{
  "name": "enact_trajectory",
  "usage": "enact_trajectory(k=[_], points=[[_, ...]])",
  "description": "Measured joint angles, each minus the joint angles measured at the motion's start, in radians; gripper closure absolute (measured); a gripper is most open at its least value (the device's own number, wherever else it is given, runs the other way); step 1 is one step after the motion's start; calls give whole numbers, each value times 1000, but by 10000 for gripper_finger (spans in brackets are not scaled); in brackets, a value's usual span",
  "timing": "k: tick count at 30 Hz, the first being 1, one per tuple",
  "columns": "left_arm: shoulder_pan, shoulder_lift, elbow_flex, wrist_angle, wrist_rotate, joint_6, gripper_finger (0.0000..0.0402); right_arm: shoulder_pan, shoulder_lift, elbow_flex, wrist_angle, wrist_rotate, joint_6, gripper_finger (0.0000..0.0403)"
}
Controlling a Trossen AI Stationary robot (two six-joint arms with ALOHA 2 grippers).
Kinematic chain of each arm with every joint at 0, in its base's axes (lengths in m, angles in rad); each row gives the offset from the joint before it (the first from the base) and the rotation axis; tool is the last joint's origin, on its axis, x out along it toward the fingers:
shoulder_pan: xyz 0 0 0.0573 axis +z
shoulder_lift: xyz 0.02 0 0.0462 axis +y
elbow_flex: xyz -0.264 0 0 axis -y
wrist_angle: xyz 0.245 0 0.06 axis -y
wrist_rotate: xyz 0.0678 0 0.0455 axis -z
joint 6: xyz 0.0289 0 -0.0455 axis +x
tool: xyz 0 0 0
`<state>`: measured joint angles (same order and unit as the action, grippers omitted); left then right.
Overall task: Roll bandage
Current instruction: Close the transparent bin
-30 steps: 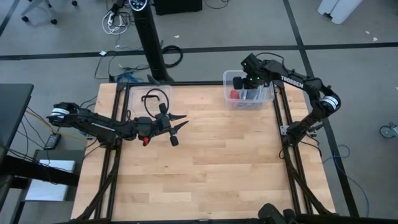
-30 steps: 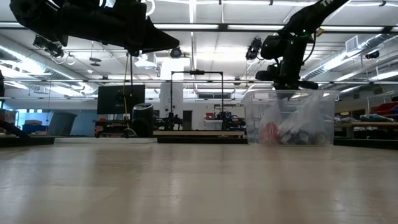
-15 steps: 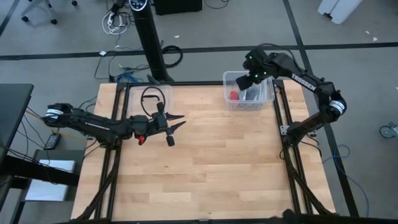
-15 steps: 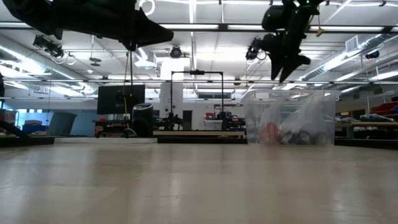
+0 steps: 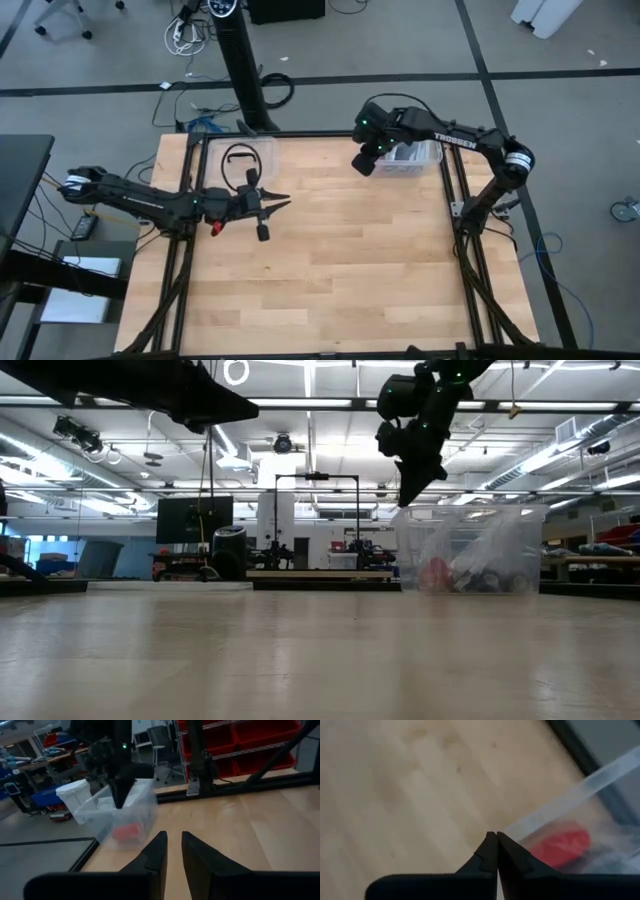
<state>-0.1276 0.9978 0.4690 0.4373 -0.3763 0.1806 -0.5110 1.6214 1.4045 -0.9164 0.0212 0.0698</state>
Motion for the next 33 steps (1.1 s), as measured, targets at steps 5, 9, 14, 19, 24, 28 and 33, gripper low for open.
enact_trajectory(k=[5, 9, 14, 19, 24, 28, 33], points=[[-22, -40, 0, -53, -14, -2, 344, 3, -8, -4, 12, 64, 23, 401], [-27, -63, 0, -60, -18, 8, 344, 13, -62, 16, 18, 83, 31, 401], [-27, -66, 0, -67, -18, 19, 344, -22, -71, 15, -37, 136, 32, 402], [-32, -74, 0, -72, -45, 15, 344, -61, -5, 10, -80, 83, 32, 402], [-34, -116, 0, -73, -58, -2, 344, -16, 29, 9, 11, -54, 42, 402], [-37, -157, 0, -116, -59, -3, 344, 45, 39, 11, 124, -140, 80, 402], [-38, -200, 0, -202, -60, -3, 344, 114, 84, 12, 248, -192, 94, 403]])
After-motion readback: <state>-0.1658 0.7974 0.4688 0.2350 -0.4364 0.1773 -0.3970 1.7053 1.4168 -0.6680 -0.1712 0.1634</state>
